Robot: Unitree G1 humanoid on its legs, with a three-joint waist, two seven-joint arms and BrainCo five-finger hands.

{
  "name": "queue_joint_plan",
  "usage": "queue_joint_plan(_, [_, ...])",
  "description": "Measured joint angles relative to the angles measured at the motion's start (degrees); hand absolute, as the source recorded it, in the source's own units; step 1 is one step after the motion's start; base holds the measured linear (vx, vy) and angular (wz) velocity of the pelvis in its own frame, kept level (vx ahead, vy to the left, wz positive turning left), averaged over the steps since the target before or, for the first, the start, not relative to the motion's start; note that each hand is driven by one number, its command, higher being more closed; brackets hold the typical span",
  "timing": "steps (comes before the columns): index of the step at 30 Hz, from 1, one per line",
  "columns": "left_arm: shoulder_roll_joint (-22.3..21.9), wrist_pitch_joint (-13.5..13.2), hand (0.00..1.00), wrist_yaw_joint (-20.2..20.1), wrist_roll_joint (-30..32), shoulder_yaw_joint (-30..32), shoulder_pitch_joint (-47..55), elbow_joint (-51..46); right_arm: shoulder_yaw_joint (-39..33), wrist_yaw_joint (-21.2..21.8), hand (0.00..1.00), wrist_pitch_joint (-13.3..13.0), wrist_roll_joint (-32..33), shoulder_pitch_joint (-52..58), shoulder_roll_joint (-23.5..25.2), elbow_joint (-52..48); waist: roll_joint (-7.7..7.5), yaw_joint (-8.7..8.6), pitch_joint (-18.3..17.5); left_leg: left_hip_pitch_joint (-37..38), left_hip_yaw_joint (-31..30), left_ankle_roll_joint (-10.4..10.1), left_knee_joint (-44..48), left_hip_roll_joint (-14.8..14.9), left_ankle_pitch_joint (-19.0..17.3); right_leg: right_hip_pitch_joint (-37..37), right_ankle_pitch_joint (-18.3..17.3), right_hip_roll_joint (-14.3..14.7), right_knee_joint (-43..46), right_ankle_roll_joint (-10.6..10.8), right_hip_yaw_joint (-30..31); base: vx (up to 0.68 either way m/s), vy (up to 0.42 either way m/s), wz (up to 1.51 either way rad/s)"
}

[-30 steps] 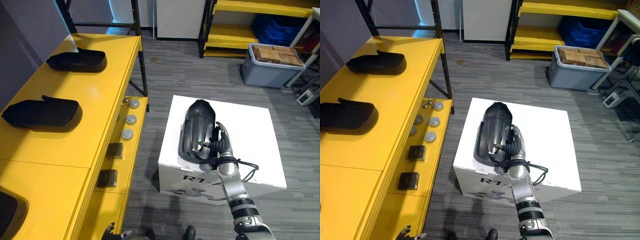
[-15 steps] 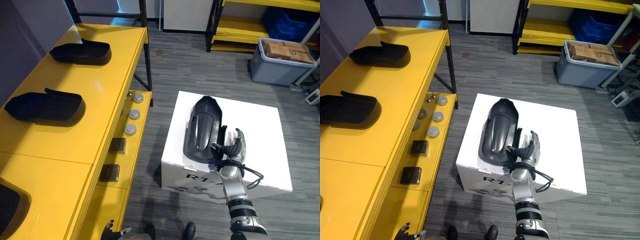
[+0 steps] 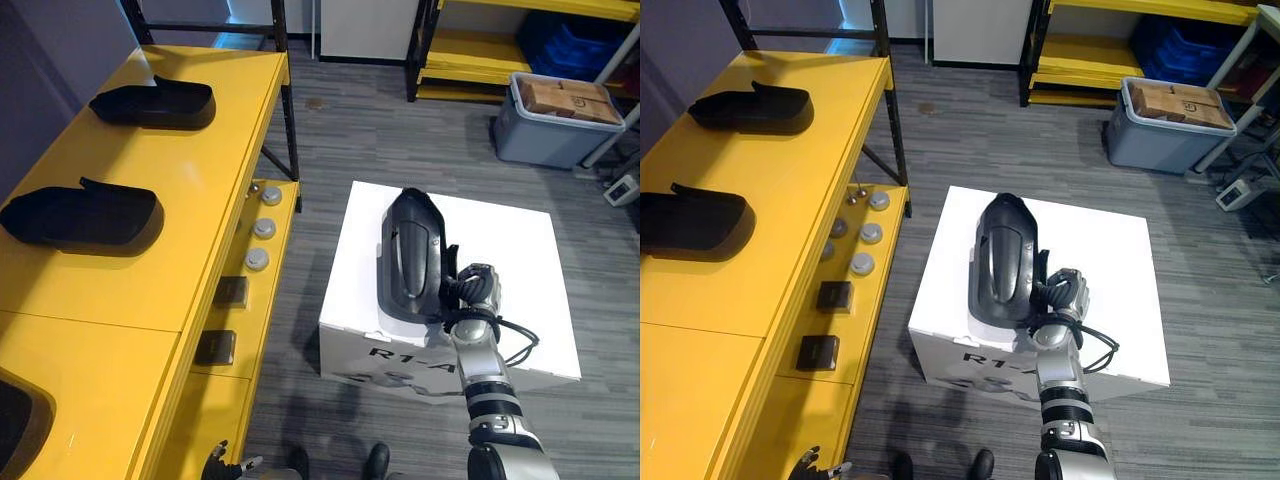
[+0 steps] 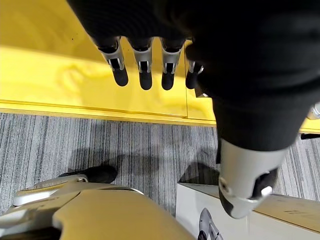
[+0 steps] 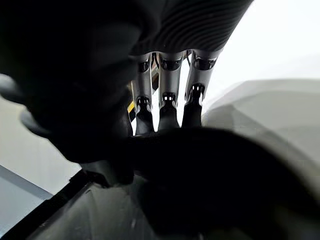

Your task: Walk over and take plastic housings, then place them on the shelf

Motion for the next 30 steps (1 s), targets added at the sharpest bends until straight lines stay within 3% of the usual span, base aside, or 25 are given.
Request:
queue_joint_plan(8, [0.4, 0.0, 0.00, -0.3, -0.4, 0.1, 0.0, -0.1, 0.8, 1.0, 1.00, -0.1, 0.6, 0.1, -0.3, -1.6, -0.65, 0.14, 0.3, 0.6, -0.4, 0.2, 0.0, -0.2, 0.1, 0.8, 0.0, -0.3, 0.0, 0.0, -0.3, -0.01, -0.008, 0.02])
queue_joint_plan(13, [-0.9, 0.0, 0.00, 0.0, -1.1, 2.8, 0.6, -2.5, 0.3, 0.2, 1.00, -0.7, 1.9, 2.0, -0.3, -10.5, -0.64, 0.04, 0.3, 0.5, -0.7, 0.4, 0.0, -0.2, 0.3, 0.8, 0.0, -0.5, 0.0, 0.0, -0.6, -0.02, -0.018, 0.05])
queue_joint_plan(16, [-2.0, -0.2, 0.00, 0.5, -2.3, 3.8, 1.3, -8.0, -1.3, -2.0, 1.00, -1.2, 3.0, 4.3, -0.4, -16.4, -0.68, -0.08, 0.3, -0.1, -1.7, 0.5, 0.2, -0.3, 0.5, 0.8, 0.0, -0.7, 0.0, 0.0, -1.6, -0.01, -0.020, 0.15])
queue_joint_plan(21, [-7.1, -1.5, 0.00, 0.6, -4.4, 4.9, 5.2, -28.2, -1.1, -2.7, 1.00, -3.2, 4.1, 8.1, -0.2, -28.6, -0.65, -0.02, 0.3, -0.2, -1.9, 0.5, 0.7, -0.3, 0.5, 1.0, -0.1, -0.9, 0.0, 0.1, -1.6, 0.00, -0.003, 0.02])
queue_joint_plan(30, [-7.5, -4.7, 0.00, 0.5, -6.7, 0.0, 4.3, -49.6, 5.4, -2.1, 1.00, -7.7, 5.1, 11.0, 0.9, -38.4, -0.51, -1.36, 0.0, -0.2, -2.2, 0.5, 1.6, -0.2, 0.4, 1.7, -0.1, -0.9, 0.0, 0.1, -1.9, -0.02, -0.011, 0.02])
